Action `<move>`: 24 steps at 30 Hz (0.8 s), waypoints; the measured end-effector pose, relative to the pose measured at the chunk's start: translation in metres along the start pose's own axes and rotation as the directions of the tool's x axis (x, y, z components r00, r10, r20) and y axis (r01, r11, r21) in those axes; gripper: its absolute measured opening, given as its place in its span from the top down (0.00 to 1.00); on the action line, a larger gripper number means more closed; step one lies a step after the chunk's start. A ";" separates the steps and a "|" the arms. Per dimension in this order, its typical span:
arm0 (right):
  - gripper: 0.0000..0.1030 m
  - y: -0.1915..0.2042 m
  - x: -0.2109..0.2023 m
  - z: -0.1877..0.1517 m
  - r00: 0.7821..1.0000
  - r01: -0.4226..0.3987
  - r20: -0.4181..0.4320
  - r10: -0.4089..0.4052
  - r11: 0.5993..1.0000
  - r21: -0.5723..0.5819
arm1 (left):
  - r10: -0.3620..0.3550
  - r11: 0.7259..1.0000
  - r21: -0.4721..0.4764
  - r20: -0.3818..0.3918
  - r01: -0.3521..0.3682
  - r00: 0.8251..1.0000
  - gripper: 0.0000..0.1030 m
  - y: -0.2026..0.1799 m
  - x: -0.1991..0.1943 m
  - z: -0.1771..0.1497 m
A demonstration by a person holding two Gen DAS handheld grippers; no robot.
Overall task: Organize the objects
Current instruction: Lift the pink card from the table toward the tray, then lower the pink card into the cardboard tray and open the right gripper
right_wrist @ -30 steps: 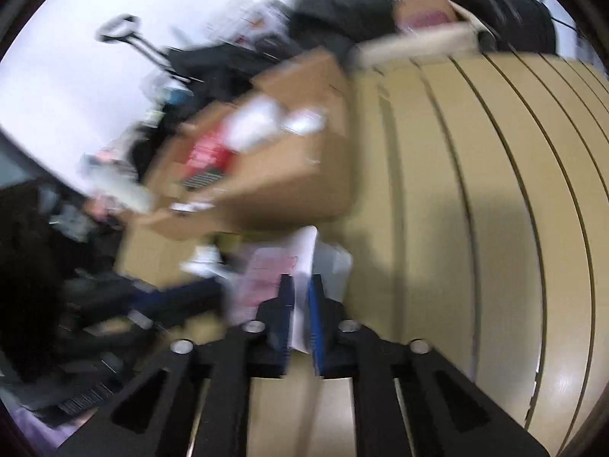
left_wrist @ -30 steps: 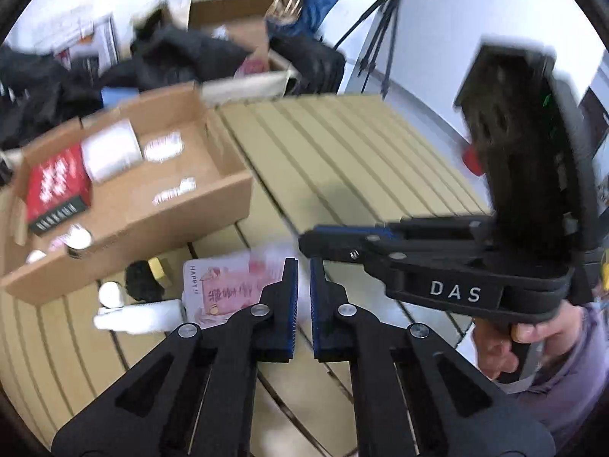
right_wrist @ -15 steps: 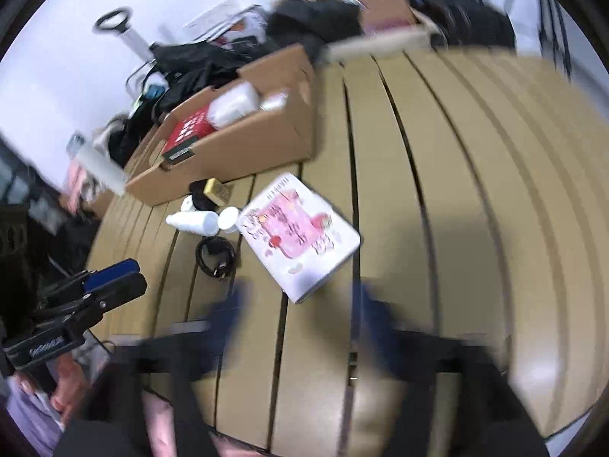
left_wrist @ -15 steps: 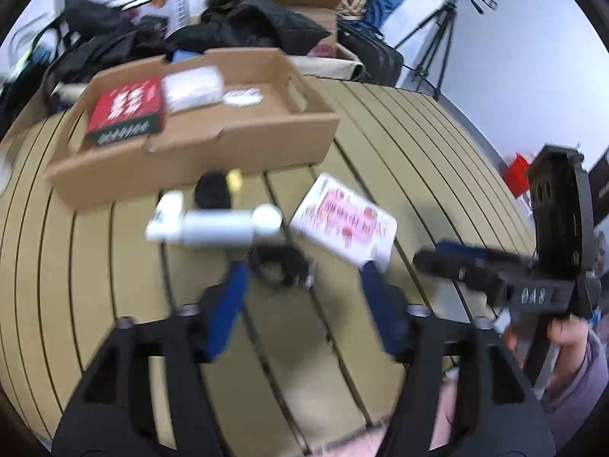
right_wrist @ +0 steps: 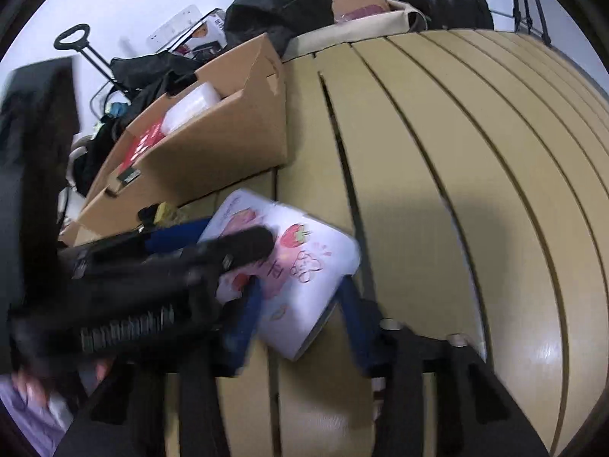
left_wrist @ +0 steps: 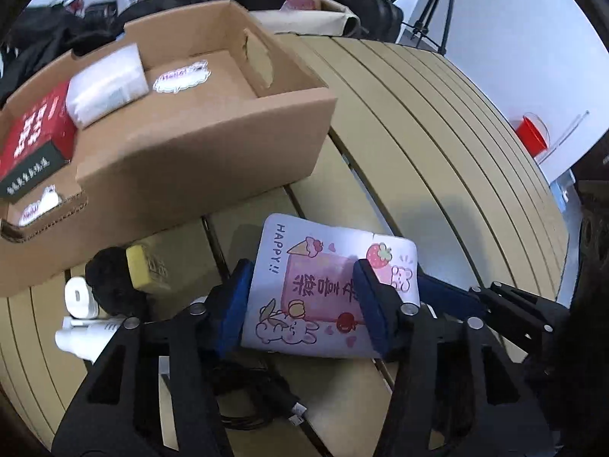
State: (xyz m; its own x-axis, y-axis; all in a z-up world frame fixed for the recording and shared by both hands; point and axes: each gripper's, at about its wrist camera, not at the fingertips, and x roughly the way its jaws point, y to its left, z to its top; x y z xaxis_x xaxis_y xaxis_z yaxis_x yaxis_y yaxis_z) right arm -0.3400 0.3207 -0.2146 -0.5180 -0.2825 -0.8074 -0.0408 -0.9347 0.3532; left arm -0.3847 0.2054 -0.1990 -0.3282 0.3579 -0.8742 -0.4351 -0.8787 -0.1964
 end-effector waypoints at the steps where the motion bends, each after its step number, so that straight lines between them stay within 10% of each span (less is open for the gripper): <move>1: 0.62 -0.001 0.000 0.001 1.000 0.004 0.001 -0.004 1.000 0.002 | 0.015 1.000 -0.008 0.005 -0.015 1.000 0.74 0.001 -0.005 0.000; 12: 0.81 0.004 -0.086 0.002 0.997 -0.030 0.072 0.032 0.999 -0.030 | -0.102 0.985 -0.129 0.133 0.119 0.986 0.87 -0.011 -0.094 -0.034; 24: 0.82 0.075 -0.100 0.125 0.987 0.004 0.158 0.030 0.978 -0.209 | -0.081 0.978 -0.169 0.231 0.122 0.970 0.87 0.048 -0.126 0.090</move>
State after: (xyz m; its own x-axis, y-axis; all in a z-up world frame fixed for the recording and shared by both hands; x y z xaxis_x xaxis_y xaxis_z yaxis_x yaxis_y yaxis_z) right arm -0.3978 0.3054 -0.0483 -0.6473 -0.2727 -0.7118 0.1370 -0.9602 0.2433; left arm -0.4396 0.1470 -0.0586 -0.4767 0.4908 -0.7293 -0.3241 -0.8693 -0.3732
